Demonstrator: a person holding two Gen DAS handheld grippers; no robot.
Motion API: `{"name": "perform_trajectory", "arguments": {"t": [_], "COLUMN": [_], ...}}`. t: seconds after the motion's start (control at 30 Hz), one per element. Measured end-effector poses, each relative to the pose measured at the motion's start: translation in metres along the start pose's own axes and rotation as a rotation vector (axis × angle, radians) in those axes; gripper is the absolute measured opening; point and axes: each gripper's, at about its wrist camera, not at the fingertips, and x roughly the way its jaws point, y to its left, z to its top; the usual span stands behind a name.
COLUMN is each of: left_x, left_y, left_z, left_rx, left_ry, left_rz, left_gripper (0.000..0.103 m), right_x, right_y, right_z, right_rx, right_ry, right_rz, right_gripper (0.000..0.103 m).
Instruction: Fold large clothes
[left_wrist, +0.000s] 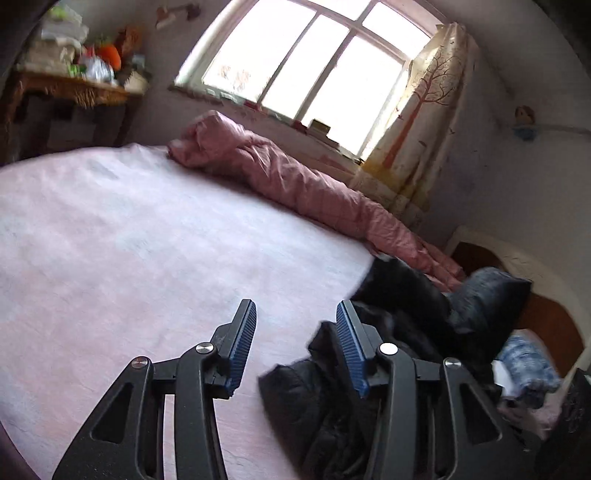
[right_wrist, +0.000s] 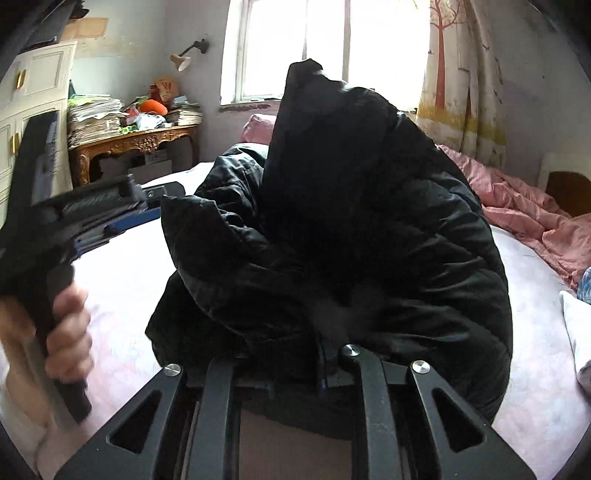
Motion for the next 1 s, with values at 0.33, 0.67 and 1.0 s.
{"name": "perform_trajectory", "arguments": {"t": [0.33,0.67,1.0], "left_x": [-0.026,-0.043,0.028], "left_y": [-0.034,-0.123,-0.164], "left_z": [0.005,0.05,0.04], "left_rx": [0.123,0.195,0.12], "left_ry": [-0.059,0.212,0.547], "left_rz": [-0.093,-0.362,-0.355], "left_gripper": [0.054,0.078,0.078], "right_x": [-0.031,-0.041,-0.048], "right_y": [-0.023,-0.012,-0.023], "right_z": [-0.009,-0.027,-0.028], "right_rx": [0.005,-0.105,-0.037], "right_ry": [0.002,-0.028,-0.068], "right_rz": [-0.038,-0.115,-0.074], "right_gripper": [0.024,0.03,0.031]}}
